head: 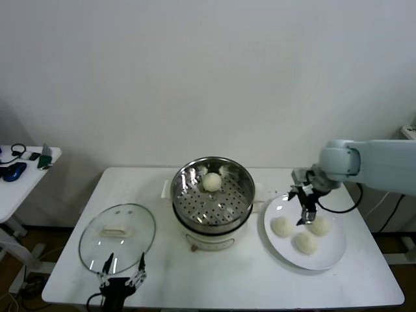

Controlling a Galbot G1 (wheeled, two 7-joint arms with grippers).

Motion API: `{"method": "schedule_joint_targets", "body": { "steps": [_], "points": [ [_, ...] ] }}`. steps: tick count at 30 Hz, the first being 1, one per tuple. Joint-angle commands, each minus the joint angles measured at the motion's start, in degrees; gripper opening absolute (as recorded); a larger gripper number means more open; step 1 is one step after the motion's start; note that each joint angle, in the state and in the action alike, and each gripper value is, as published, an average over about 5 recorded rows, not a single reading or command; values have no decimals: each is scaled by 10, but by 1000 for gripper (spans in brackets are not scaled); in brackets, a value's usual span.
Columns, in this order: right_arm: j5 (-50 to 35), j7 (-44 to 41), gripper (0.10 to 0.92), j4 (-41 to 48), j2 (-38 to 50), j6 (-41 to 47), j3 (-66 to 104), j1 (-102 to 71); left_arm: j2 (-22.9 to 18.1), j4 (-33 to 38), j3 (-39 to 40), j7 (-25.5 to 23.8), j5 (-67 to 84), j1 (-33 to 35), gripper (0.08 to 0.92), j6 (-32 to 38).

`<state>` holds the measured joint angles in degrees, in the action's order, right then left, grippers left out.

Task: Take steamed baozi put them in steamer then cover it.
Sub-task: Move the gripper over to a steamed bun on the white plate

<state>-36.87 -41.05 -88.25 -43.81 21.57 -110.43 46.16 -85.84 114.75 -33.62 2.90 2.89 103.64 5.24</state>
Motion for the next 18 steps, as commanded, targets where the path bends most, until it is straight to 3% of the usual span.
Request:
{"method": "schedule_joint_targets", "body": {
  "steps": [1,15,18],
  "points": [
    [57,24,823,101,-12,59,111,-190,-2,-5,-3,0,1,1,823,0],
    [61,37,820,157,-52,53,169,-246,-5,-2,-2,-1,0,8,823,-1],
    [65,39,787,154,-49,52,171,-243,-6,-1,-2,0,0,10,823,0]
  ]
}}
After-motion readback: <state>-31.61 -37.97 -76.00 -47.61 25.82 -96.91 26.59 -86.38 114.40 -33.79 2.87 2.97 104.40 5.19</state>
